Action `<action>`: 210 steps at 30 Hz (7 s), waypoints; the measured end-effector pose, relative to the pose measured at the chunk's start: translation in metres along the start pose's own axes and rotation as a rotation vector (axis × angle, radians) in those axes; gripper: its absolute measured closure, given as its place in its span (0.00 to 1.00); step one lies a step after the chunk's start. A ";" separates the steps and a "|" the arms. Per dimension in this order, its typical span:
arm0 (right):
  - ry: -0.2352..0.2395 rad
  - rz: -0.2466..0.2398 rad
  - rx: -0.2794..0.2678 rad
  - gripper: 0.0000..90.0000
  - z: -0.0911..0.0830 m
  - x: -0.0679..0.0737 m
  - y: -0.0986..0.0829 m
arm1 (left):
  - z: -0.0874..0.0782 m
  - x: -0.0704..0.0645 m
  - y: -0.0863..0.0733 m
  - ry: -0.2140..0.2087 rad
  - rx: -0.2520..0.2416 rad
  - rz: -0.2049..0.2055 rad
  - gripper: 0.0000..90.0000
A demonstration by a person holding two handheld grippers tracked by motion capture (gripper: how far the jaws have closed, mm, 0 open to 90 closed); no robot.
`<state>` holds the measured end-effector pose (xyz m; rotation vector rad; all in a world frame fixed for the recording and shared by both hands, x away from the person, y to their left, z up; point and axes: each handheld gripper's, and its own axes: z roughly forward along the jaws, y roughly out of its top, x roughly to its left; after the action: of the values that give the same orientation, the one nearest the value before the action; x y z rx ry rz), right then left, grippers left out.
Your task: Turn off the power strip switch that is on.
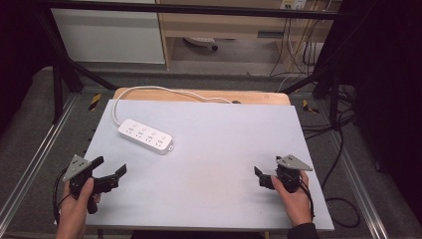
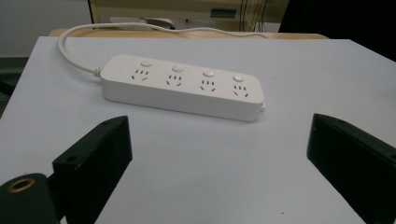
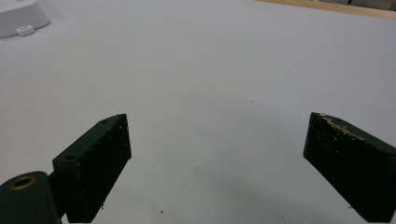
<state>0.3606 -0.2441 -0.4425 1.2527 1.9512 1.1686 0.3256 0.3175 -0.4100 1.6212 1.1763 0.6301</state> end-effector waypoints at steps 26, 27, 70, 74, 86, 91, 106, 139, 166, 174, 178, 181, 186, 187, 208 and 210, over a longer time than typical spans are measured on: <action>-0.052 0.002 -0.055 0.05 -0.009 -0.003 -0.002 | 0.005 -0.008 0.000 0.031 0.007 0.021 0.07; -0.054 -0.001 -0.049 0.06 -0.009 -0.003 -0.003 | 0.006 -0.009 0.004 0.021 -0.005 0.032 0.07; 0.050 -0.011 0.036 0.05 0.002 0.020 -0.006 | 0.105 -0.019 0.080 0.075 0.038 0.045 0.08; 0.052 -0.017 0.039 0.05 0.002 0.020 -0.006 | 0.116 -0.013 0.081 0.050 0.030 0.037 0.08; 0.046 -0.011 0.036 0.05 -0.004 0.018 -0.004 | 0.132 0.002 0.091 0.067 0.005 0.044 0.10; 0.033 -0.001 0.035 0.05 -0.007 0.017 -0.003 | 0.141 0.009 0.096 0.073 0.004 0.046 0.10; 0.018 -0.006 0.048 0.05 -0.018 0.010 -0.006 | 0.157 0.019 0.095 0.094 0.039 0.001 0.14; 0.017 -0.026 0.081 0.06 -0.012 0.011 -0.008 | 0.166 0.031 0.080 0.022 0.105 0.031 0.97; 0.014 -0.028 0.091 0.05 -0.013 0.011 -0.008 | 0.177 0.041 0.058 0.040 0.186 0.051 1.00; 0.013 -0.028 0.091 0.06 -0.013 0.011 -0.008 | 0.180 0.039 0.054 0.037 0.195 0.063 1.00; 0.012 -0.029 0.091 0.05 -0.013 0.011 -0.008 | 0.181 0.038 0.053 0.038 0.201 0.068 1.00; 0.012 -0.027 0.092 0.05 -0.013 0.011 -0.008 | 0.182 0.038 0.052 0.042 0.201 0.073 1.00; 0.008 -0.024 0.099 0.05 -0.013 0.010 -0.009 | 0.182 0.039 0.051 0.042 0.201 0.082 1.00; 0.008 -0.023 0.101 0.05 -0.013 0.010 -0.009 | 0.182 0.039 0.051 0.044 0.201 0.086 1.00; -0.007 -0.017 0.117 0.05 -0.012 0.008 -0.011 | 0.182 0.035 0.047 0.052 0.196 0.118 1.00; -0.005 -0.016 0.120 0.05 -0.011 0.008 -0.011 | 0.182 0.035 0.047 0.055 0.196 0.118 1.00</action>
<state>0.3434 -0.2434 -0.4468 1.2960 2.0500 1.0527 0.5091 0.2728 -0.4389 1.8591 1.2202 0.6545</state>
